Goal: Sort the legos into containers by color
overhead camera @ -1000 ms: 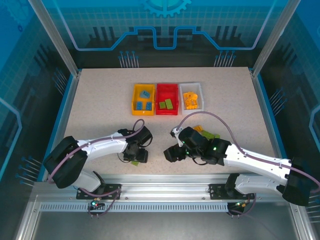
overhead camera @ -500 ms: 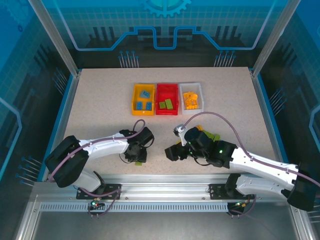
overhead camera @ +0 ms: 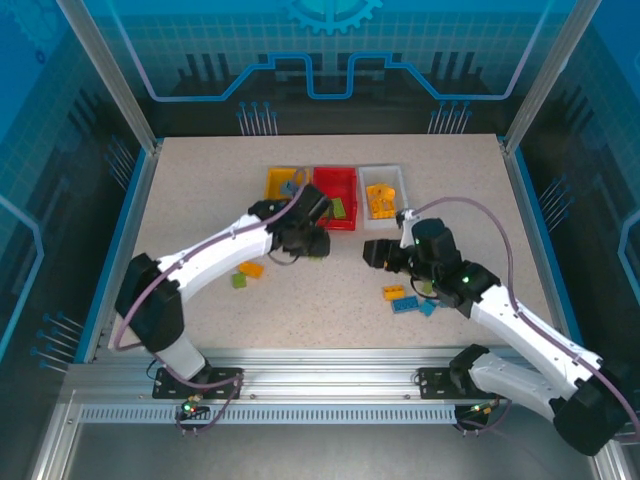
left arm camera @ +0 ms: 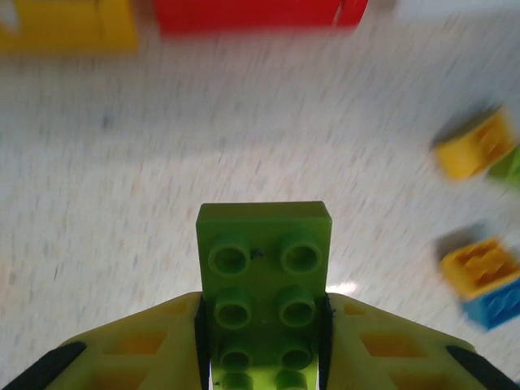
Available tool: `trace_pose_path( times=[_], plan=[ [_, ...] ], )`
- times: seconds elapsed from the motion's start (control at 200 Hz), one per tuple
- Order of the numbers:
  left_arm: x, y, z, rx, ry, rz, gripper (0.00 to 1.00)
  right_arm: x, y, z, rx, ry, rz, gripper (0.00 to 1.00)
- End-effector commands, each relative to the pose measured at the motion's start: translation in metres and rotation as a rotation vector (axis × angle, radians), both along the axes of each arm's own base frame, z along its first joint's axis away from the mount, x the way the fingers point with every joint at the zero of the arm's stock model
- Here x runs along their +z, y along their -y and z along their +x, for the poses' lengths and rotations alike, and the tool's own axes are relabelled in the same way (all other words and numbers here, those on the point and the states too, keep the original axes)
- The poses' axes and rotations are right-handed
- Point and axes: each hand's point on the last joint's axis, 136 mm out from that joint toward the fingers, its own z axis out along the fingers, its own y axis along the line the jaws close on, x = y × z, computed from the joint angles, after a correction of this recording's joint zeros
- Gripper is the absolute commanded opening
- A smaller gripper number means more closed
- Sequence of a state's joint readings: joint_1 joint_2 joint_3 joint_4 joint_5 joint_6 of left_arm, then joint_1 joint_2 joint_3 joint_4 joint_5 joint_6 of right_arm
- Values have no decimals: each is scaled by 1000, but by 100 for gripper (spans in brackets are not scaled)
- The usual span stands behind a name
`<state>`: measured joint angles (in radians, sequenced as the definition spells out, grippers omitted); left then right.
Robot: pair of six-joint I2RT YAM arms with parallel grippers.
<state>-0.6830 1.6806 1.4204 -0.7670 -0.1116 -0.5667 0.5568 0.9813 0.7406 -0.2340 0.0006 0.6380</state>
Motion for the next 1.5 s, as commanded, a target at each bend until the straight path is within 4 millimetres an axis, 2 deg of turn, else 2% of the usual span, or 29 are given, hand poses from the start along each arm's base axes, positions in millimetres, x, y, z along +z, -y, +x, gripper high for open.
trace_pose_path(
  times=[0.0,0.04,0.065,0.08,0.16,0.35,0.48,0.615,0.83,0.91,1.035,1.191,1.311,1.426,1.496],
  plan=[
    [7,3,39,-25,22,15,36,46,-6,36,-31,99,106,67],
    [11,8,57,-17,35,-5,36,53,-5,46,-47,109,110,67],
    [12,10,68,-12,42,-18,36,49,-4,51,-55,102,104,67],
    [13,12,75,-9,48,-25,36,60,-4,56,-61,121,114,67],
    [12,19,107,9,63,-58,36,70,-3,72,-81,127,122,67],
    [6,36,172,28,120,-131,36,77,-1,90,-99,128,129,67],
    [-5,45,199,39,126,-182,36,73,2,93,-111,113,137,67],
    [-19,49,213,54,118,-241,36,69,4,91,-114,102,140,67],
    [-34,60,219,34,89,-316,45,66,3,90,-110,91,142,67],
    [-40,56,219,46,71,-314,49,65,3,89,-107,86,141,67],
    [-36,51,216,55,72,-313,58,63,2,87,-106,76,144,68],
    [-6,50,210,51,116,-347,57,63,3,85,-104,80,133,68],
    [28,45,199,54,168,-383,55,52,18,81,-162,54,55,64],
    [61,39,178,49,224,-410,55,20,43,67,-276,-89,-97,60],
    [74,38,159,29,248,-423,57,1,45,54,-294,-162,-144,58]
  ],
)
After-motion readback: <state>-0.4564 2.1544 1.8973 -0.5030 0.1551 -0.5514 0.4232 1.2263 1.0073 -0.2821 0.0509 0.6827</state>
